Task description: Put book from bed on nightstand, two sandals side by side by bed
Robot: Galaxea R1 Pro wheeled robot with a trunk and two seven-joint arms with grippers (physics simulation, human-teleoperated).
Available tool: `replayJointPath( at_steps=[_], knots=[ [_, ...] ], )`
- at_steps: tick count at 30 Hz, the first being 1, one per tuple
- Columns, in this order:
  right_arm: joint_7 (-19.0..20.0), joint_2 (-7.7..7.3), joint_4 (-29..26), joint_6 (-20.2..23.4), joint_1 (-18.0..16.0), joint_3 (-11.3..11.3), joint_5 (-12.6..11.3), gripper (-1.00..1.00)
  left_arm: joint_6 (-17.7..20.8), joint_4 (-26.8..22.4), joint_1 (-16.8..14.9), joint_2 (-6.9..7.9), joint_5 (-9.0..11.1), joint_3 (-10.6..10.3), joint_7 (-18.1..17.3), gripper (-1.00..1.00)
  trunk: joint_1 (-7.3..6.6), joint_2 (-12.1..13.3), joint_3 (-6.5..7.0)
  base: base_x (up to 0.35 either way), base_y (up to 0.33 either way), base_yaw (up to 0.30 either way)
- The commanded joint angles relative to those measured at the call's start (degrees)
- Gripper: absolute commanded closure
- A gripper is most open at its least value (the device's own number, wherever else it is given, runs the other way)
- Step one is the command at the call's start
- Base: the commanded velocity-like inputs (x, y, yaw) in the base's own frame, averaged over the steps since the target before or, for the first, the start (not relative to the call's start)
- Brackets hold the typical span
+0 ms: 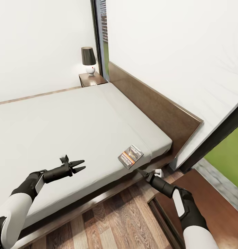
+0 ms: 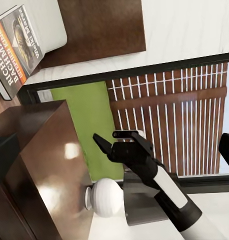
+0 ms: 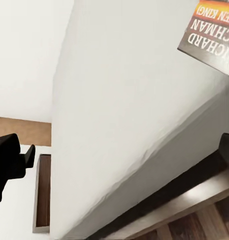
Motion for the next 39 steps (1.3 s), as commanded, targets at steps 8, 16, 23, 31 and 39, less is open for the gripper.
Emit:
replayJointPath(
  at_steps=[8,16,23,31,39],
  knots=[
    [0.11,-0.14,-0.01,0.38,-0.03,-0.71,-0.18,-1.00,0.60,0.01,-0.02,0.00,-0.05,0.08,-0.17,-1.00,0.00,-0.02,-0.04,0.000,0.000,0.000],
    [0.15,-0.28,-0.01,0.38,-0.04,-2.73,-0.29,-1.00,0.60,0.03,-0.02,0.00,-0.04,0.08,-0.13,-1.00,0.00,-0.02,-0.04,0.000,0.000,0.000],
    [0.16,-0.29,-0.01,0.46,-0.03,-5.80,-0.39,-1.00,0.60,0.02,-0.02,0.00,-0.04,0.11,-0.12,-1.00,0.00,-0.02,-0.04,0.000,0.000,0.000],
    [0.16,-0.38,-0.03,0.47,-0.03,-8.08,-0.41,-1.00,0.60,0.06,-0.02,0.00,-0.04,0.10,-0.12,-1.00,0.00,-0.02,-0.04,0.000,0.000,0.000],
    [0.15,-0.38,-0.01,0.39,-0.05,-9.49,-0.36,-1.00,0.60,0.08,-0.02,0.00,-0.04,0.07,-0.14,-1.00,0.00,-0.02,-0.04,0.000,0.000,0.000]
  ],
)
